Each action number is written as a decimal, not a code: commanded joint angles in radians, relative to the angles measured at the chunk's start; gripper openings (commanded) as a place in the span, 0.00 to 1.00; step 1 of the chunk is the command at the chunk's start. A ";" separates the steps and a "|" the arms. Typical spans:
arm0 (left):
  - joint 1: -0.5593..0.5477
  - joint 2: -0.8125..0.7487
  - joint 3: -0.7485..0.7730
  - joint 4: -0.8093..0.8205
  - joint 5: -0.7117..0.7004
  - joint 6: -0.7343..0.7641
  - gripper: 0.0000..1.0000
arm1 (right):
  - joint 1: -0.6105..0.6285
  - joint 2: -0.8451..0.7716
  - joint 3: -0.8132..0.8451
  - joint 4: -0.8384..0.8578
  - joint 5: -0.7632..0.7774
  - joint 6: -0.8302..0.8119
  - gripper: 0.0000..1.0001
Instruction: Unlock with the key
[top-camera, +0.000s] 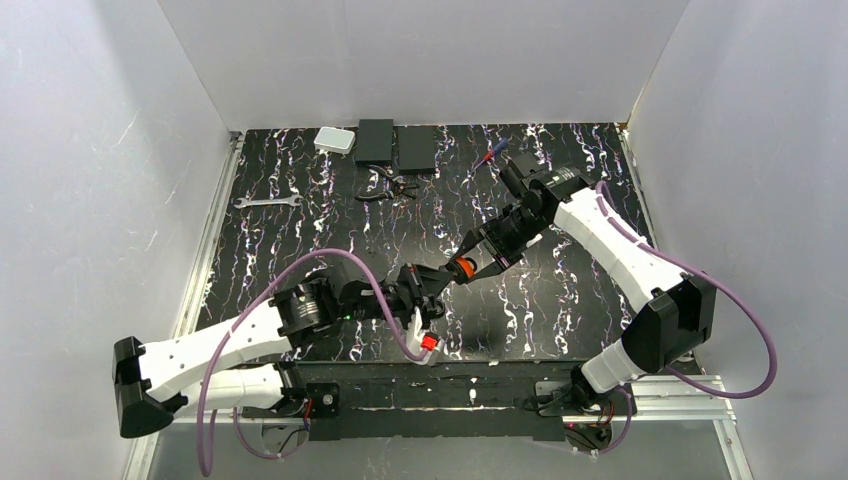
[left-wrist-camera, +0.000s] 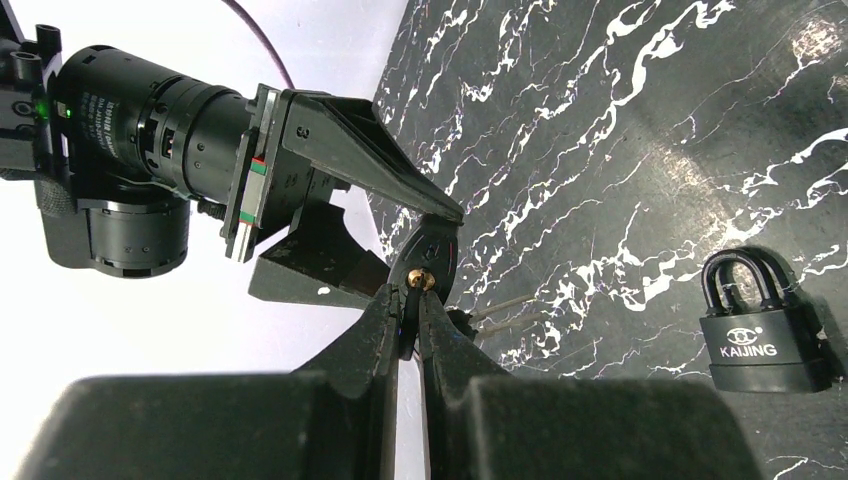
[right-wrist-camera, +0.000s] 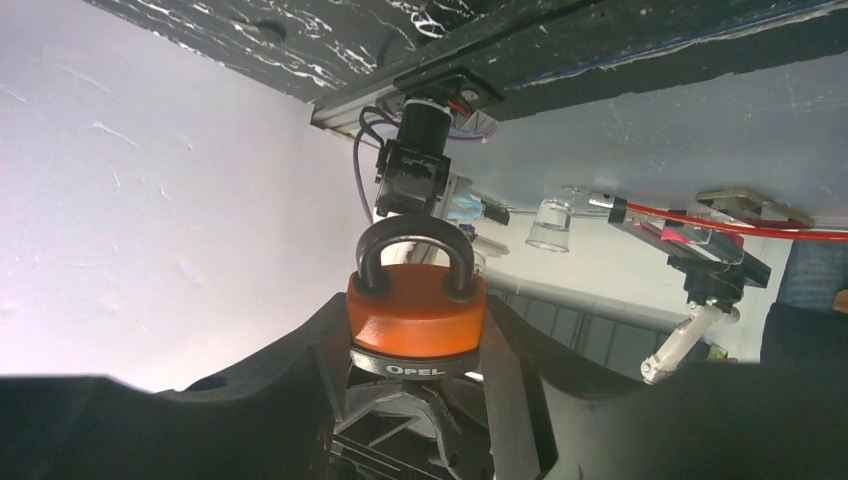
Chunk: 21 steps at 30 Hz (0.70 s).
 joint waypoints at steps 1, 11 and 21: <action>0.021 -0.020 -0.018 -0.123 -0.040 -0.030 0.00 | 0.016 -0.038 0.050 -0.042 -0.162 -0.015 0.01; 0.021 0.057 -0.032 0.070 -0.062 -0.075 0.00 | 0.018 -0.009 0.131 -0.078 -0.167 -0.035 0.01; 0.024 0.137 -0.019 0.160 -0.080 -0.076 0.00 | 0.060 -0.013 0.143 0.010 -0.198 0.032 0.01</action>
